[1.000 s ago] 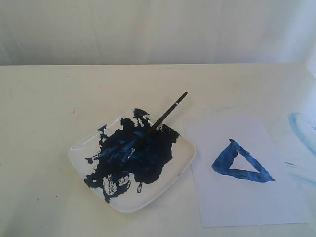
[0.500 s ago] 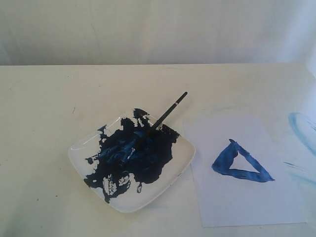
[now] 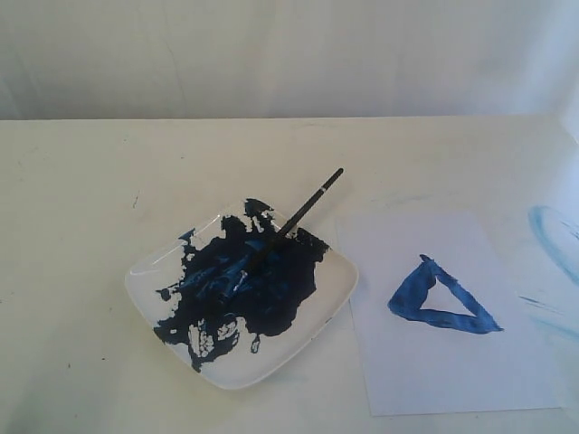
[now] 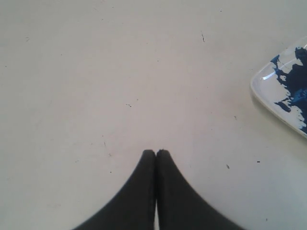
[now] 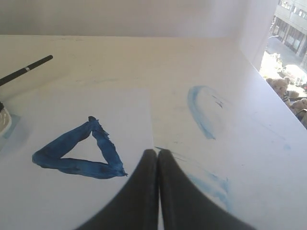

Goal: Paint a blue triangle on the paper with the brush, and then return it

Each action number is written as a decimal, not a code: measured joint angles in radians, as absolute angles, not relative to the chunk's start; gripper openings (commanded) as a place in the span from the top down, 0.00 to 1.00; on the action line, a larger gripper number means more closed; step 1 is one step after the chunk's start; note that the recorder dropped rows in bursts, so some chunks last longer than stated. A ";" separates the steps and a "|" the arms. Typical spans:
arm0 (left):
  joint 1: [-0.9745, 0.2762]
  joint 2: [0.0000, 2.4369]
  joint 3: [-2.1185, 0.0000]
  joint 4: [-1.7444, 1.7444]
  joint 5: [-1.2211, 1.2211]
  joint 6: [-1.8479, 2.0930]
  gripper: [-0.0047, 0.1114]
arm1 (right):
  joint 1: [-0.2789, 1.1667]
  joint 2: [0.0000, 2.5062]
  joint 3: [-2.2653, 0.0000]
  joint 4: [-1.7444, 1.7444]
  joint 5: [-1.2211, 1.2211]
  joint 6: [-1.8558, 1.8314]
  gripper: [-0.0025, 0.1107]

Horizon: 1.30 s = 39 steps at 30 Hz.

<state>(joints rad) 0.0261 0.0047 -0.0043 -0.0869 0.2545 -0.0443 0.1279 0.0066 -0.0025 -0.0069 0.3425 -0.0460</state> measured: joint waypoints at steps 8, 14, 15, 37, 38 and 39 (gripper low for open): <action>0.026 0.005 -0.004 -0.087 0.254 -0.044 0.96 | 0.099 0.007 -0.002 -0.007 0.341 -0.046 0.98; 0.026 0.005 -0.004 -0.087 0.254 -0.044 0.96 | 0.068 0.007 -0.002 -0.007 0.341 -0.046 0.98; 0.026 0.005 -0.004 -0.087 0.254 -0.044 0.96 | 0.068 0.007 -0.002 -0.007 0.341 -0.046 0.98; 0.014 0.005 -0.004 -0.085 0.254 -0.044 0.96 | 0.068 0.007 -0.002 -0.007 0.341 -0.046 0.98; 0.014 0.005 -0.004 -0.085 0.254 -0.044 0.96 | 0.068 0.007 -0.002 -0.007 0.341 -0.046 0.98; 0.014 0.005 -0.004 -0.085 0.254 -0.044 0.96 | 0.068 0.007 -0.002 -0.007 0.341 -0.046 0.98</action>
<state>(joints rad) 0.0136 0.0047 -0.0043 -0.0854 0.2545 -0.0443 0.0680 0.0066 -0.0025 -0.0069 0.3408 -0.0460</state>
